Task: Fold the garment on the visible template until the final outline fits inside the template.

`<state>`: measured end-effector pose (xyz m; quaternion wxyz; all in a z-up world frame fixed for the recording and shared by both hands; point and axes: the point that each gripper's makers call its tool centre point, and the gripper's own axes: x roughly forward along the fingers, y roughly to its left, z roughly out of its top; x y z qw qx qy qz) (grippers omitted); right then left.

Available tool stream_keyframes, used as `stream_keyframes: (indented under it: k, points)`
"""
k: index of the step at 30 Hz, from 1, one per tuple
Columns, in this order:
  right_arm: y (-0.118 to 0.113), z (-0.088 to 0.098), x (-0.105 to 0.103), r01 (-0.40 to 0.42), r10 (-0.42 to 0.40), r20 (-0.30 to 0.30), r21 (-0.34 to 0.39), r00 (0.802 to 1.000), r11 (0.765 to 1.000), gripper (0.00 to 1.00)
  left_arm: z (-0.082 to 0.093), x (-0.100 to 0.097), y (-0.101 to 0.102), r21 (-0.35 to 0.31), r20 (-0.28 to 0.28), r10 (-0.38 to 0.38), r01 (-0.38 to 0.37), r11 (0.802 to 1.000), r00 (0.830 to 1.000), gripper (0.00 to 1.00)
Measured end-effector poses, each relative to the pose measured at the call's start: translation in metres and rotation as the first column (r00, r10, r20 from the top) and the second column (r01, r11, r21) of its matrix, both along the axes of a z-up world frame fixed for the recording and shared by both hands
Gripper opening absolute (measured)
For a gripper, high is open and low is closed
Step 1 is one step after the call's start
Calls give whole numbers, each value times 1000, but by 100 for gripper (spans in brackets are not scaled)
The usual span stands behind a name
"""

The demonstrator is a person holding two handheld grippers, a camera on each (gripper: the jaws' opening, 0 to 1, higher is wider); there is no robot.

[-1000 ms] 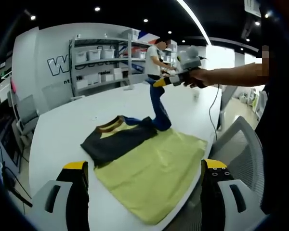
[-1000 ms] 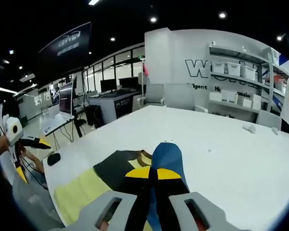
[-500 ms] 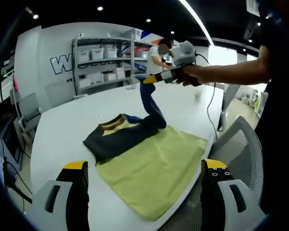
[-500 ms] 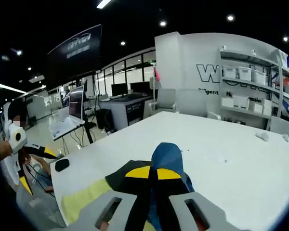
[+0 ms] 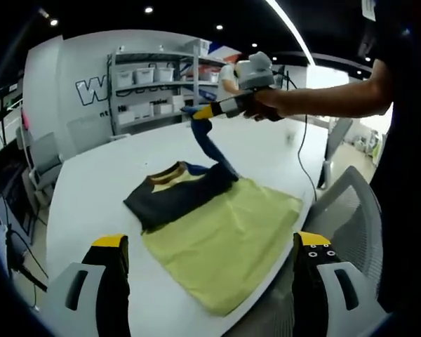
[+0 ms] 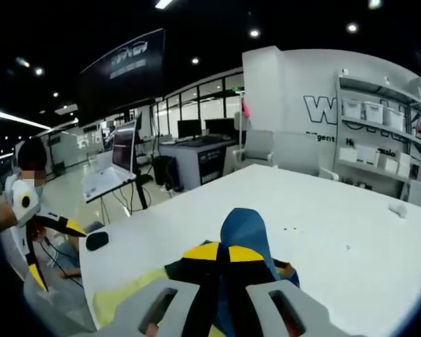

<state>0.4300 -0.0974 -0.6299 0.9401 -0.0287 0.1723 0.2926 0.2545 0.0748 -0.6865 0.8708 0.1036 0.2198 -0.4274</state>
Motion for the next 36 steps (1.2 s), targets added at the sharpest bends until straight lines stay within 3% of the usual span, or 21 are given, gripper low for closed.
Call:
stream_keyframes:
  k: [12, 26, 36]
  points:
    - [36, -20, 5, -74, 73, -42, -12, 996, 997, 0, 3, 1, 2, -5, 9, 14, -14, 1000, 1000, 95]
    - [67, -50, 3, -167, 159, -131, -48, 978, 985, 0, 3, 1, 7, -17, 7, 37, -36, 999, 999, 96]
    - [88, -58, 10, -209, 197, -152, -69, 969, 975, 0, 0, -1, 11, -20, -1, 50, -50, 999, 999, 95]
